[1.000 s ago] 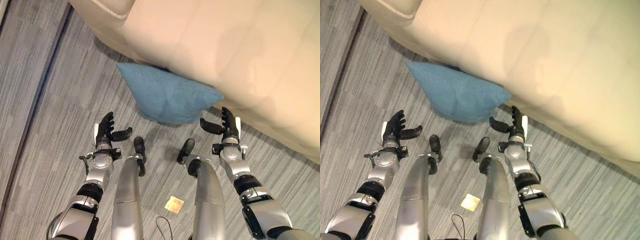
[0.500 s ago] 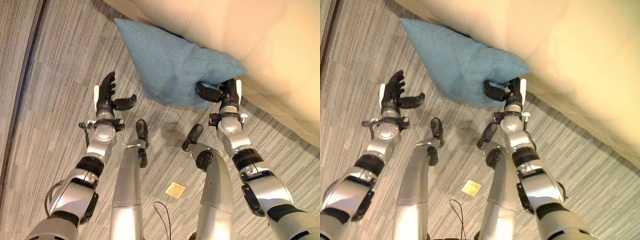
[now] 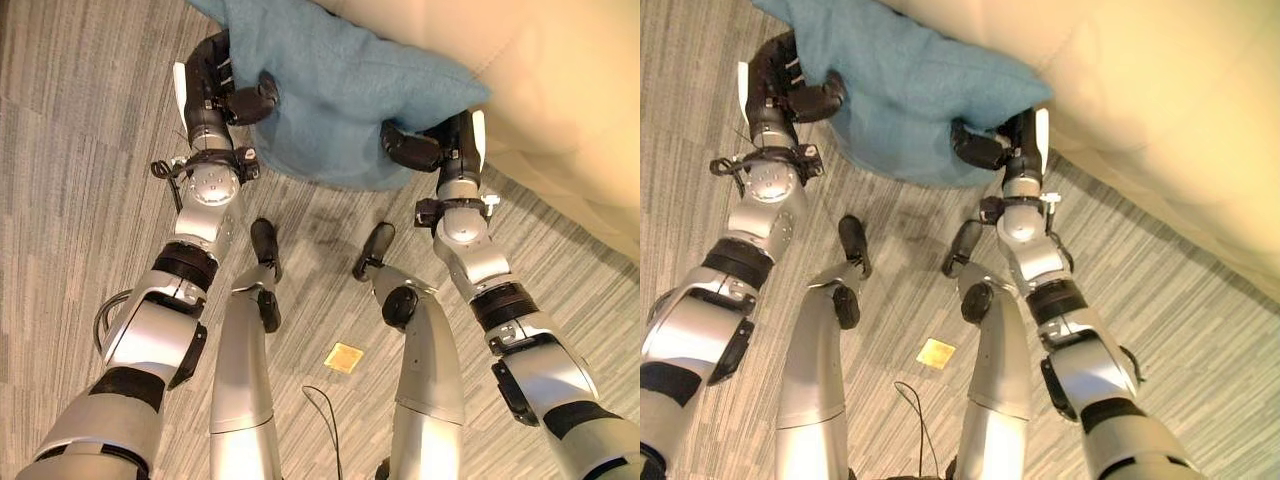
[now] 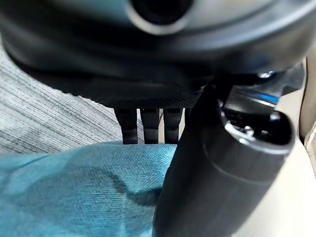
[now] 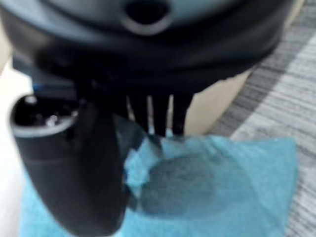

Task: Pick up all the scattered cushions and arrange them neatly on the sofa.

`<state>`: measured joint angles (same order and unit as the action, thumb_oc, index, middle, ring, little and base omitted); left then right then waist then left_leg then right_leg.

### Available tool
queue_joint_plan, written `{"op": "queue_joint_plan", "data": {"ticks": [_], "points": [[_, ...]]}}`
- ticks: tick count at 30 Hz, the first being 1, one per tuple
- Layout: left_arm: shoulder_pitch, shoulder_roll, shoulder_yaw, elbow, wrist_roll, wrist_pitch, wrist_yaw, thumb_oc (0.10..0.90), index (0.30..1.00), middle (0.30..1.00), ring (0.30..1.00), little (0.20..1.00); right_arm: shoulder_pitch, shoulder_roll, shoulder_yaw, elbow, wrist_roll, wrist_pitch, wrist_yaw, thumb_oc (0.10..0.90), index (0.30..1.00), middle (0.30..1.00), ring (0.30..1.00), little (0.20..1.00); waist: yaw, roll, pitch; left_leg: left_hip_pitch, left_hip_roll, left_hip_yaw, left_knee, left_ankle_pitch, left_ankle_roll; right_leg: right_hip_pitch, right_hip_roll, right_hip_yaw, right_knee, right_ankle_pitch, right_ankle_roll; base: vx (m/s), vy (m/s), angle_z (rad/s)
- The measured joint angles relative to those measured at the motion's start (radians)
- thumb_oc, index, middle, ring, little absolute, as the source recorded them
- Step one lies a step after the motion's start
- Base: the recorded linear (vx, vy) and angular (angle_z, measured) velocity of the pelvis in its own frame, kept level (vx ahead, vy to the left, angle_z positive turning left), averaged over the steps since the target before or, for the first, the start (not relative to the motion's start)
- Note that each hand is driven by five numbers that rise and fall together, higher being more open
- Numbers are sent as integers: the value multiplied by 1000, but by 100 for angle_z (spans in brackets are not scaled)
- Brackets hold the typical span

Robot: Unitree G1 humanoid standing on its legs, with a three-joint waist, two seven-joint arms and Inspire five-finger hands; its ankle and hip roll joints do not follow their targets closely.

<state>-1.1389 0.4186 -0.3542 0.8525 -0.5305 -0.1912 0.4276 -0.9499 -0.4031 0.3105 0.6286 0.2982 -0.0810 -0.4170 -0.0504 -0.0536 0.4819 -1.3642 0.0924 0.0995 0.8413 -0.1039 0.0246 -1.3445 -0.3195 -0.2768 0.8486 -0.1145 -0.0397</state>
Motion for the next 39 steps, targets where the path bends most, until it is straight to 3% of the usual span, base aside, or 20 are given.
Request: {"op": "queue_joint_plan", "data": {"ticks": [6,7,8,9,10,11,15,18,19,22,27,30,31,32,37,38,39], "points": [[185,-19,45,-132,0,1,0,400,300,300,300,300,85,26,-5,-56,-20,1,19,400,300,300,300,300,-14,-6,0,171,-8,34,-110,16,15,152,6,12,-109,36,26,0,7,-2],[212,-24,48,-142,0,1,0,400,300,300,300,300,103,30,-4,-59,-26,-2,21,400,300,300,300,300,-15,-8,-27,174,-10,34,-121,17,16,154,8,13,-121,40,29,0,0,0],[275,-28,95,-236,0,4,-1,400,300,300,300,300,141,32,-30,-112,-57,-2,28,400,300,300,300,300,-9,-18,-26,224,-12,49,-170,29,17,197,7,9,-156,46,31,-31,-34,-1],[327,-43,121,-274,1,4,-1,400,300,300,300,300,165,43,-35,-120,-60,-1,42,400,300,300,300,300,-2,-31,16,342,-21,58,-240,52,10,302,14,7,-212,68,32,-43,-43,-4],[461,-91,119,-300,7,-8,0,400,300,300,300,300,300,81,-34,-140,-83,-23,45,400,300,300,300,300,3,-29,-131,329,-26,55,-277,47,7,286,22,7,-250,57,57,-47,-59,1],[568,-116,109,-349,24,-24,-2,400,300,300,300,300,418,108,-51,-176,-92,-50,47,400,300,300,300,300,9,-28,-206,359,-31,54,-309,50,2,311,23,4,-263,52,61,-35,-70,7],[837,-120,90,-483,66,-20,-44,400,300,300,300,300,710,141,-75,-301,-95,-50,97,400,300,300,300,300,16,-28,-205,659,-43,50,-491,80,-30,593,52,-24,-404,60,73,27,-79,-4],[1095,-101,61,-576,102,-19,-141,400,300,300,300,300,981,100,-89,-429,-120,-47,178,400,300,300,300,300,8,-10,-231,1050,-31,22,-702,124,-64,971,107,-55,-593,58,109,247,-172,-12],[1150,-110,21,-597,102,-20,-156,400,300,300,300,300,1054,86,-115,-448,-123,-52,186,400,300,300,300,300,9,29,-328,1127,-6,16,-785,138,-85,1047,151,-77,-664,62,112,312,-330,-7],[1157,-116,33,-580,102,-17,-179,400,300,300,300,300,1062,79,-128,-440,-147,-50,224,400,300,300,300,300,10,45,-344,1217,20,26,-818,154,-108,1149,199,-73,-731,88,103,163,-198,-12],[1149,-137,44,-550,122,-10,-194,400,300,300,300,300,1061,62,-133,-437,-163,-53,237,400,300,300,300,300,1,54,-359,1289,45,11,-790,162,-119,1258,238,-68,-785,88,88,71,-78,-7],[1164,-145,44,-536,122,2,-198,400,300,300,300,300,1060,58,-131,-436,-166,-50,240,400,300,300,300,300,10,38,-360,1281,51,-7,-680,163,-119,1288,248,-32,-803,85,68,70,-19,-32],[1172,-149,43,-532,122,1,-199,400,300,300,300,300,1065,60,-129,-434,-166,-48,240,400,300,300,300,300,13,9,-350,1227,32,-53,-580,148,-127,1309,237,-8,-823,101,33,134,43,-55],[1174,-155,41,-514,122,2,-199,400,300,300,300,300,1069,56,-126,-433,-167,-38,241,400,300,300,300,300,31,-4,-354,1222,5,-105,-598,125,-132,1325,226,13,-850,102,26,147,66,-44],[1175,-167,26,-496,127,41,-218,400,300,300,300,300,1069,49,-134,-402,-168,-30,238,400,300,300,300,300,39,-28,-342,1138,-53,-124,-745,130,-122,1354,242,58,-891,108,31,135,89,-31],[1179,-166,27,-494,127,45,-217,400,300,300,300,300,1068,49,-130,-402,-168,-25,239,400,300,300,300,300,43,-27,-342,1128,-60,-134,-763,134,-116,1358,249,74,-894,109,34,253,223,-96],[1191,-160,26,-477,130,48,-217,400,300,300,300,300,1074,50,-117,-402,-175,-16,244,400,300,300,300,300,52,-7,-348,1164,-55,-136,-807,167,-85,1376,282,119,-892,109,60,235,264,-128]]}}
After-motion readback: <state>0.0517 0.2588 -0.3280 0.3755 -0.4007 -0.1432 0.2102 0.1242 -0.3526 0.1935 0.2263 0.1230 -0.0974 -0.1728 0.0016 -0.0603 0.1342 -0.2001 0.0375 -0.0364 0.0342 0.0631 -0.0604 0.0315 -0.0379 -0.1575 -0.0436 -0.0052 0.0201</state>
